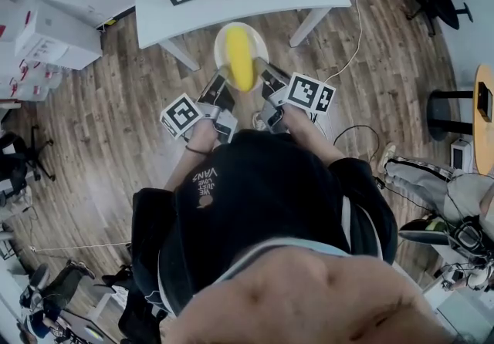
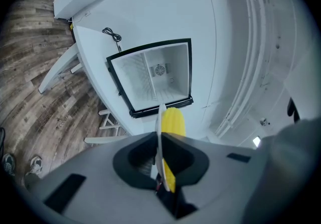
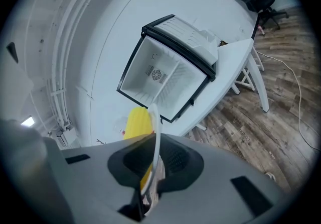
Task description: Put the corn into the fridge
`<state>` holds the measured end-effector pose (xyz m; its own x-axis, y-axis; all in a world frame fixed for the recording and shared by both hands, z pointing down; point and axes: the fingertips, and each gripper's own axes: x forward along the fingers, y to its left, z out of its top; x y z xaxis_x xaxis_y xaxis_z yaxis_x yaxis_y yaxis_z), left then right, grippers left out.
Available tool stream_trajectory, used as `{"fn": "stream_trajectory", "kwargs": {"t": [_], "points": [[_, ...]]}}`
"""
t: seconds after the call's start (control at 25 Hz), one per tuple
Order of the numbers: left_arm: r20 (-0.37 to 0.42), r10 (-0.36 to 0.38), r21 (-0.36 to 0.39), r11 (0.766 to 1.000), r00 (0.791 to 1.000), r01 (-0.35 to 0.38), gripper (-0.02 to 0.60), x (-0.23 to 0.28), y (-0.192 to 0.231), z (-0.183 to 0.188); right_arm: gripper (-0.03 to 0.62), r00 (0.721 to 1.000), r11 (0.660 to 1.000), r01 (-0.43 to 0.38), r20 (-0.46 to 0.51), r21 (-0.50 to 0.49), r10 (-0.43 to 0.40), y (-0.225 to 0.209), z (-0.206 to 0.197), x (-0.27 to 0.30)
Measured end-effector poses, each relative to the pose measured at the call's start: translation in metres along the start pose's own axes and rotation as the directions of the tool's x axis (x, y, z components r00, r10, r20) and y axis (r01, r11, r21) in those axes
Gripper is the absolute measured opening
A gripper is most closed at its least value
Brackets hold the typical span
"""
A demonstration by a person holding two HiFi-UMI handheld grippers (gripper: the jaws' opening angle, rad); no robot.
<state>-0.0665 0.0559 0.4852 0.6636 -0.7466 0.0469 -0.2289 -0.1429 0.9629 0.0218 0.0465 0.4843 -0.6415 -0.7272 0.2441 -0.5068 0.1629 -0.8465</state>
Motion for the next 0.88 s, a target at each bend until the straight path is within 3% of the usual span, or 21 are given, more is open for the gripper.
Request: {"fn": "stream_trajectory", "kwargs": {"t": [0.88], "points": [[0.122, 0.071, -0.008, 0.997, 0.990, -0.071, 0.034, 0.070, 0.014, 0.019, 0.029, 0.991, 0.998, -0.068, -0.116, -0.005, 0.066, -0.037, 0.064, 0.041]]}}
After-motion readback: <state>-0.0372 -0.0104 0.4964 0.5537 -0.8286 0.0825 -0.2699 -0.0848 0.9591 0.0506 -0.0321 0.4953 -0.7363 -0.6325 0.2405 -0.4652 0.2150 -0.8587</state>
